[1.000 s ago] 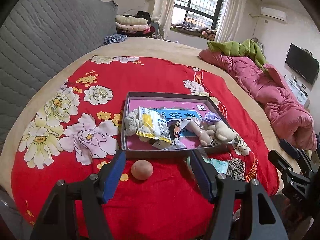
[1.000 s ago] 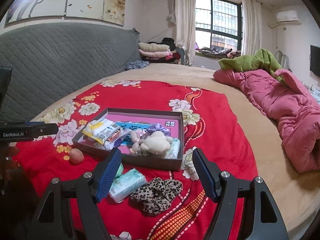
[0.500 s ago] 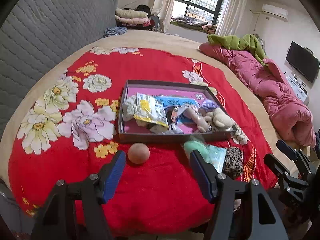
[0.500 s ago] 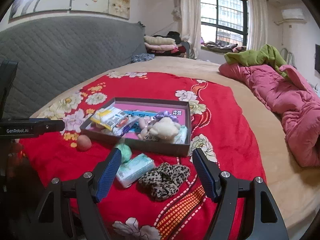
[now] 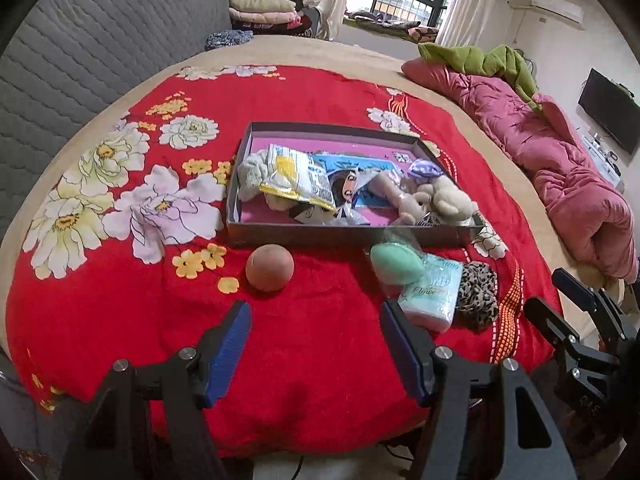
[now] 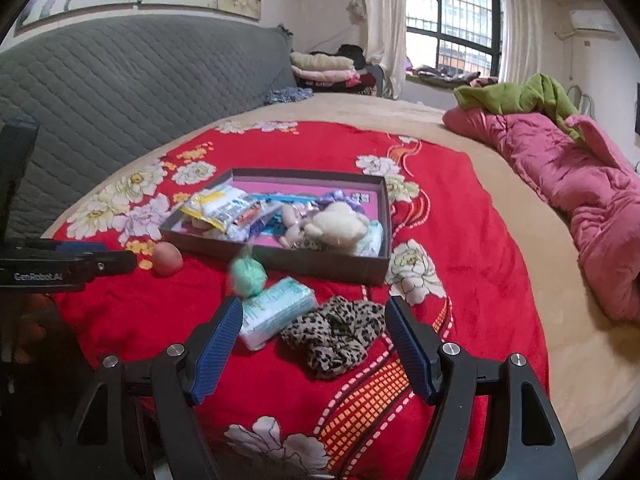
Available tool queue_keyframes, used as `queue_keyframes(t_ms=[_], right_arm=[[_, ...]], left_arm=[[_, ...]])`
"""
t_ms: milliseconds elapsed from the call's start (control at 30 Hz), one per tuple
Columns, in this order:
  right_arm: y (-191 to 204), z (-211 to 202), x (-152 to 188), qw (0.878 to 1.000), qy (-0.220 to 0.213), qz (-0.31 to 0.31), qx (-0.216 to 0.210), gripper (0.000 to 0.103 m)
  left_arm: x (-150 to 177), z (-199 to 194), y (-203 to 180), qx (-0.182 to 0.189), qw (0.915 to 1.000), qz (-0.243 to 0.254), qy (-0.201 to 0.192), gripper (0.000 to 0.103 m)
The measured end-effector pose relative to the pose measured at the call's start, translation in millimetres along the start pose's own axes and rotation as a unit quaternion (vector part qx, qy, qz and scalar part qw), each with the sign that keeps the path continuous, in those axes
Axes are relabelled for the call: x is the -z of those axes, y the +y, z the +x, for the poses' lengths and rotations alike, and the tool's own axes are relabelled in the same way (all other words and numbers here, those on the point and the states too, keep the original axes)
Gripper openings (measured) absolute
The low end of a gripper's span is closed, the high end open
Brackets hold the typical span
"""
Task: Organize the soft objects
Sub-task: 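Move left tool to the peach ball while right tool approaches the leopard scrunchie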
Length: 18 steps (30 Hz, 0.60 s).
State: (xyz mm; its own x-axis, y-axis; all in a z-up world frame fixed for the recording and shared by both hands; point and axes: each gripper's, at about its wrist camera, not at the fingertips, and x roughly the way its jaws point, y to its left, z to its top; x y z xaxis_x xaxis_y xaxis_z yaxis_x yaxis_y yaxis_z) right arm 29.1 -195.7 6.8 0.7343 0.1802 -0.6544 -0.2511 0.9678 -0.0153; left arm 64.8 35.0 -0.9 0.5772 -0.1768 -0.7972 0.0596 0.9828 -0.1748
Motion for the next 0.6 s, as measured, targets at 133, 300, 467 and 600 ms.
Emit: queue_keyframes(t_ms=[133,300,467,600], right_arm=[[-0.9,11.5,6.1,1.000,0.017,0.000,0.001,0.075],[-1.8,21.6,10.0,1.000,0.029,0.002,-0.001,0.075],[-6.2,31.1,12.7,0.999,0.039,0.007,0.000,0.075],[-10.2,40.2,15.3,0.999,0.046,0.011,0.001,0.075]], left_arm=[[2.9,9.8,4.1,0.001,0.9999,-0.004,0.011,0.066],[5.0,20.9,11.2,-0.003,0.9998,-0.013,0.018,0.066],[3.5,31.5,19.3,-0.005,0.9996,-0.020,0.018,0.066],[-0.1,42.3,24.1,-0.004,0.9996,-0.022,0.016,0.066]])
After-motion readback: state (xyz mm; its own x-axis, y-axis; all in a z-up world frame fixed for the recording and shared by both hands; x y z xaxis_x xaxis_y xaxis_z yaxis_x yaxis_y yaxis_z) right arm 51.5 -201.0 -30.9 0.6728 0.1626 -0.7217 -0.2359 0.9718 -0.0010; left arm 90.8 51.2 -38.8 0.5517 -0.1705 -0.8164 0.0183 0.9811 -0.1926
